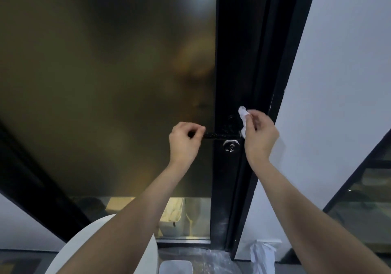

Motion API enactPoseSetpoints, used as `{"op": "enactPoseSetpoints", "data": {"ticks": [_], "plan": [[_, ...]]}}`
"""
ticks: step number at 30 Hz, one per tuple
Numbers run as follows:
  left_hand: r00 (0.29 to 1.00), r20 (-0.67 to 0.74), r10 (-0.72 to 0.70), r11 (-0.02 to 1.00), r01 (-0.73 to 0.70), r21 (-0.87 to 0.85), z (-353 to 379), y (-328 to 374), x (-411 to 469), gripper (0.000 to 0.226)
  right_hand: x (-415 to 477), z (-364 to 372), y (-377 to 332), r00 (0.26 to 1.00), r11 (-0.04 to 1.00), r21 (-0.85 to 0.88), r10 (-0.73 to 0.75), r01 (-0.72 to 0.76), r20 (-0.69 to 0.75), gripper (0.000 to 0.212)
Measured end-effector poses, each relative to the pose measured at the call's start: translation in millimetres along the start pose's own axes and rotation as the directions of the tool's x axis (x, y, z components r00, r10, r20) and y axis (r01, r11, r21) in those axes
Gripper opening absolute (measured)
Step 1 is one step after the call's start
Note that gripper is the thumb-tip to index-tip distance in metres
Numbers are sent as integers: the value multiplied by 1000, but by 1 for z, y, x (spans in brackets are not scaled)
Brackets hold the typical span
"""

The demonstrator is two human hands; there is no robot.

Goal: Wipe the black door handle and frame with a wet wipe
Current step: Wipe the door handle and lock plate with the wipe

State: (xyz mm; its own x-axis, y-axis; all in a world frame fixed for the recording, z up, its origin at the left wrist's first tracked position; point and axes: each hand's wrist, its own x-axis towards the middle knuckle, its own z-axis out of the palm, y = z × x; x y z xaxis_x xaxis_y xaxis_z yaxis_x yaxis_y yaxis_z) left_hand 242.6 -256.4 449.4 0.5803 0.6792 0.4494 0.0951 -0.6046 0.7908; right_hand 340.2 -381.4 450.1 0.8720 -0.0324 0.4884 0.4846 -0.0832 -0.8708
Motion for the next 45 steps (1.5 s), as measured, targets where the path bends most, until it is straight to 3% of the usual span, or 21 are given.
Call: {"op": "enactPoseSetpoints", "data": {"ticks": [2, 4, 8, 12, 15, 17, 19, 20, 22, 23, 26, 29, 31, 34, 39, 41, 43, 45], "plan": [[987, 123, 101, 988, -114, 102, -1, 1, 3, 8, 16, 4, -1, 977, 968, -176, -154, 180, 149, 19], [982, 147, 119, 982, -138, 128, -2, 2, 7, 9, 26, 10, 5, 919, 870, -361, -219, 336, 327, 21], [984, 155, 82, 988, -100, 114, -4, 4, 10, 12, 29, 17, 6, 910, 754, -541, -181, 372, 373, 25], [986, 161, 36, 993, -54, 105, -7, 3, 8, 14, 24, 17, 3, 888, 697, -598, -121, 394, 443, 32], [985, 173, 4, 997, -18, 81, -11, 3, 9, 12, 26, 8, 6, 890, 736, -604, 2, 307, 455, 15], [992, 113, -49, 999, 51, -10, -12, 4, 5, 11, 15, -5, 11, 891, 820, -563, 176, 102, 418, 4], [966, -58, -251, 955, 237, -180, -6, -2, -2, 13, -6, -17, 27, 890, 863, -493, 307, -111, 336, 14], [893, -127, -433, 875, 381, -300, -2, -8, -7, 14, -16, -20, 36, 867, 866, -438, 394, -239, 305, 19], [688, -63, -723, 628, 617, -474, 9, -21, -16, 21, -27, -20, 45, 718, 789, -266, 615, -554, 328, 21], [637, 44, -770, 562, 709, -427, 14, -28, -23, 24, -28, -19, 47, 612, 713, -205, 688, -671, 390, 21], [602, 409, -686, 598, 786, -154, 25, -31, -42, 10, -30, -17, 41, 388, 633, -236, 682, -737, 620, 17], [512, 667, -541, 619, 780, -97, 34, -26, -48, 34, -34, -15, 40, 307, 665, -285, 625, -690, 718, 16], [471, 747, -469, 615, 781, -107, 34, -23, -47, 32, -34, -15, 42, 322, 679, -283, 620, -677, 715, 15], [524, 688, -503, 640, 760, -111, 31, -26, -42, 13, -33, -20, 45, 363, 676, -254, 630, -692, 687, 9], [583, 623, -522, 634, 754, -175, 31, -23, -31, 19, -30, -21, 53, 466, 679, -215, 666, -702, 583, 23], [608, 604, -516, 640, 742, -200, 35, -19, -29, 21, -29, -19, 51, 512, 706, -198, 650, -679, 562, 20], [662, 523, -536, 651, 719, -243, 39, -20, -25, 12, -27, -19, 50, 572, 743, -195, 631, -641, 524, 13], [718, 389, -577, 665, 690, -286, 43, -25, -20, 14, -23, -21, 48, 693, 813, -198, 573, -547, 438, 10]]}}
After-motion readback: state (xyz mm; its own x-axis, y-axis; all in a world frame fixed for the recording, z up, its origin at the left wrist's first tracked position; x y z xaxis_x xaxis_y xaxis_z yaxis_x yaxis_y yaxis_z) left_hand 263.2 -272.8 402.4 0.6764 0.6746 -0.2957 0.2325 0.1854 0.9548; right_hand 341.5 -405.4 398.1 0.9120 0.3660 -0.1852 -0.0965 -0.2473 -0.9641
